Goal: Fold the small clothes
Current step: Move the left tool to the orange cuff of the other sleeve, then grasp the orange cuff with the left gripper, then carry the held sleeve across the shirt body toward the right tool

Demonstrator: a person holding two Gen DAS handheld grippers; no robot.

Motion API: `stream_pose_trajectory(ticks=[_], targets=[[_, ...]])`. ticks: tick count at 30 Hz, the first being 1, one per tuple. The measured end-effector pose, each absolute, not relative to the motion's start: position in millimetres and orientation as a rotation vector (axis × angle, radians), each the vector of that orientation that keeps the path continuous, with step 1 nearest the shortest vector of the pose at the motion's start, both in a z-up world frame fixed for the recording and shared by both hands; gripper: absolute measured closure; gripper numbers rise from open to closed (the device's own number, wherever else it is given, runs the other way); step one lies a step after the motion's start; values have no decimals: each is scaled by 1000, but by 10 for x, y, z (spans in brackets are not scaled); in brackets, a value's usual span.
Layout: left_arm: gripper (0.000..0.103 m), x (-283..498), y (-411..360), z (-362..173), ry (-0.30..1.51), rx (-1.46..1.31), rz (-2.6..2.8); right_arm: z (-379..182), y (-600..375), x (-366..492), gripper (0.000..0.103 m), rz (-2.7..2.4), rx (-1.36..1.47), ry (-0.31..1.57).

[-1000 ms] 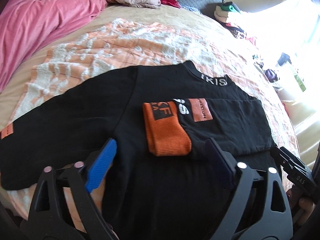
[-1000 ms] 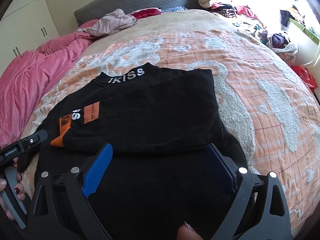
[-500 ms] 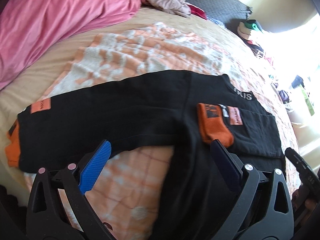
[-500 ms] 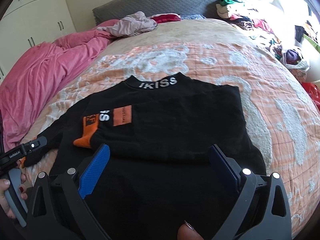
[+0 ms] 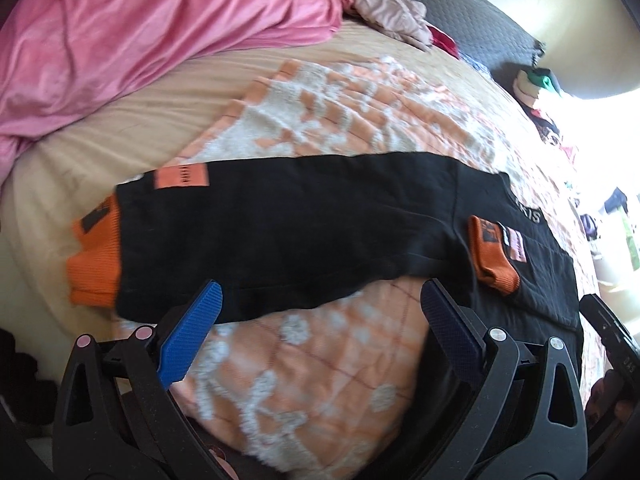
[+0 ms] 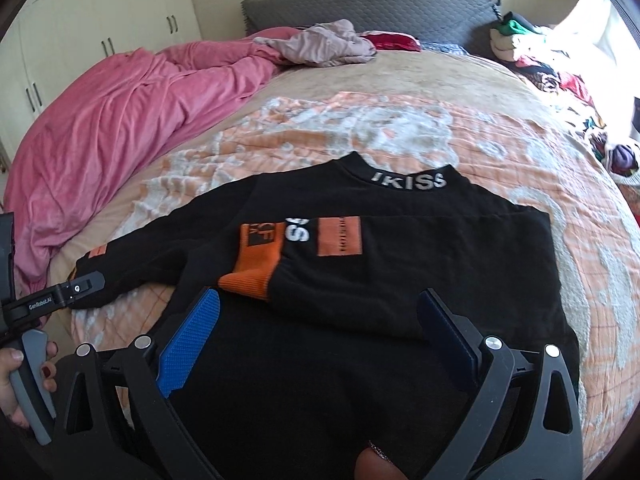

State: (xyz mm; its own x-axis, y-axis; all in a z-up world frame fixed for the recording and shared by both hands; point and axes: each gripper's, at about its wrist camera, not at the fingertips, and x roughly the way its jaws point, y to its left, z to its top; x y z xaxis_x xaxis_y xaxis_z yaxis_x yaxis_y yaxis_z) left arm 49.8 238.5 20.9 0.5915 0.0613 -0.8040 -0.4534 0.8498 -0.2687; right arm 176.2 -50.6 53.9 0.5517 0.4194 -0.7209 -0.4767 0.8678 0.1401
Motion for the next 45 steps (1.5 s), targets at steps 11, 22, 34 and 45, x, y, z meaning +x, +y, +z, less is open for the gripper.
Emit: stream_pose_trajectory(ticks=[11,22,34,45], targets=[[10,57,2967,149,869,-555,482,541,117,1633,5,584,-204,837],[10,-201,3413,-146,888,-760,507,520,499,1438,5,639,-283,819],[61,-107,3481,-229,812,-814,512,453,570,1379,5,645,-307,833],[90,-53,3397,97,705,-780,463,359,383,1455,5,613,-271,872]])
